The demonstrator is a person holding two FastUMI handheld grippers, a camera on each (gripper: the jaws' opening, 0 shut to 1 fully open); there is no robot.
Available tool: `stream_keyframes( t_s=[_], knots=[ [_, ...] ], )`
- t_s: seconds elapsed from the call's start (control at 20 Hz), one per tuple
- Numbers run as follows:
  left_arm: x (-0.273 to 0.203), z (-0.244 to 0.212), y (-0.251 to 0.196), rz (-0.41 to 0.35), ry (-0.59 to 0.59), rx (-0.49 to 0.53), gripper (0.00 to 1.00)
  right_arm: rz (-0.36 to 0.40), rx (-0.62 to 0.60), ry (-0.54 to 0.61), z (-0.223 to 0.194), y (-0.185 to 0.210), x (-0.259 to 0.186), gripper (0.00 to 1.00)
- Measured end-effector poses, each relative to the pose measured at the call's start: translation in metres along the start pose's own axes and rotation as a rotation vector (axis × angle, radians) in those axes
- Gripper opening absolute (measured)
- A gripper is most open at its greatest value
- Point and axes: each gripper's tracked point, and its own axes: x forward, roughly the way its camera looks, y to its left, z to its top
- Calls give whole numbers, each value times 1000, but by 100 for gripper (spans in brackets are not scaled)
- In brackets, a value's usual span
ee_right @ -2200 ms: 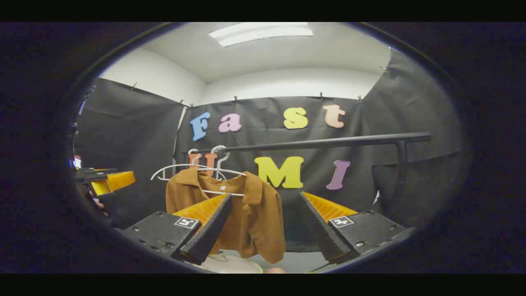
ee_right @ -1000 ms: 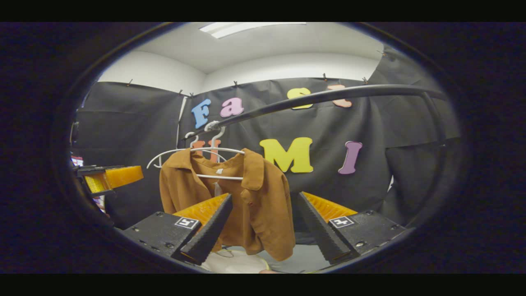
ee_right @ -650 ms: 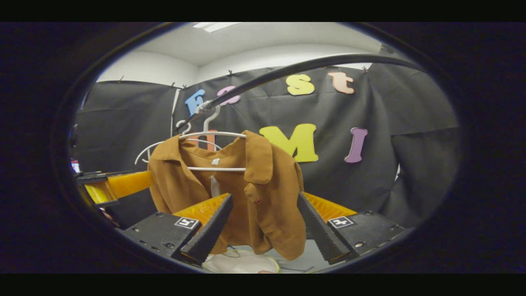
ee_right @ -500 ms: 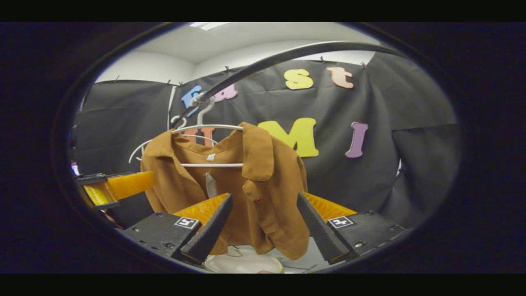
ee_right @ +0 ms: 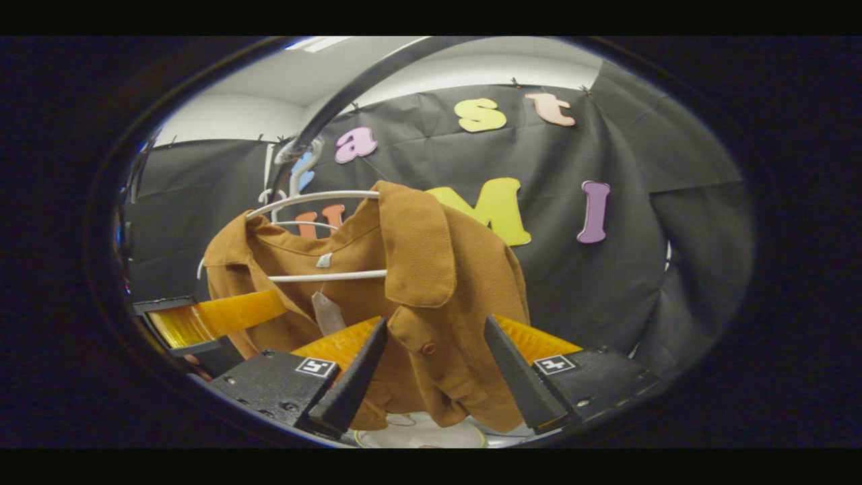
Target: Grasp the clothes on the hanger with both hands and then place them into the laundry hamper below.
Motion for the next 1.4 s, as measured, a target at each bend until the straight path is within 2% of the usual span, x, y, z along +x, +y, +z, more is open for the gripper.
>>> stream_keyframes(
  t_s=[0.05, 0.1, 0.2, 0.25, 0.3, 0.35, 0.45, 0.5, 0.55, 0.6, 0.65, 0.7, 0.75, 0.9, 0.95, 1.0, 1.05, 1.1, 1.2, 1.25, 1.35, 1.4],
  knots=[
    [7, -1, 2, 10, 6, -12, 100, -7, 13, 2, 0, -1, 6, 89],
    [15, -2, 6, 22, 17, -23, 95, -7, 31, 2, -2, -1, 12, 92],
    [22, -3, 13, 48, 28, -45, 93, -9, 81, 10, -3, -1, 23, 90],
    [26, -4, 16, 61, 31, -53, 93, -14, 103, 20, -5, -3, 28, 85],
    [29, -5, 18, 72, 29, -60, 100, -15, 122, 25, -7, -3, 31, 83],
    [32, -5, 19, 80, 27, -62, 93, -16, 136, 26, -7, -3, 34, 81],
    [39, -3, 21, 86, 21, -60, 93, -15, 149, 26, -5, -5, 39, 77],
    [43, -3, 23, 96, 28, -58, 90, -17, 150, 27, -5, -5, 41, 78],
    [43, -4, 25, 107, 27, -55, 87, -21, 151, 25, -5, -6, 42, 69],
    [45, -3, 28, 119, 22, -53, 87, -16, 149, 24, -5, -4, 43, 72],
    [49, -3, 28, 126, 21, -49, 95, -11, 146, 20, -4, -4, 44, 63],
    [48, -4, 29, 134, 23, -49, 87, -16, 142, 18, -3, -5, 45, 61],
    [50, -4, 32, 137, 24, -50, 88, -29, 138, 17, -3, -9, 46, 55],
    [50, -5, 41, 150, 40, -54, 52, -73, 132, 26, -5, -19, 46, 45],
    [52, -5, 46, 162, 36, -62, 40, -79, 143, 23, -4, -23, 46, 34],
    [51, -5, 50, 176, 37, -70, 27, -86, 159, 22, -5, -28, 45, 36],
    [49, -7, 49, 168, 40, -77, 14, -90, 175, 23, -5, -30, 46, 31],
    [49, -9, 49, 159, 45, -80, 13, -91, 191, 24, -5, -34, 45, 24],
    [49, -7, 47, 142, 40, -79, 2, -83, 220, 16, -3, -38, 41, 23],
    [46, -7, 46, 131, 38, -82, 10, -79, 232, 9, -2, -38, 41, 19],
    [38, -8, 44, 103, 43, -91, 9, -75, 257, -11, 4, -42, 38, 10],
    [34, -6, 47, 101, 42, -104, 9, -79, 273, -21, 6, -48, 36, 13]
  ],
)
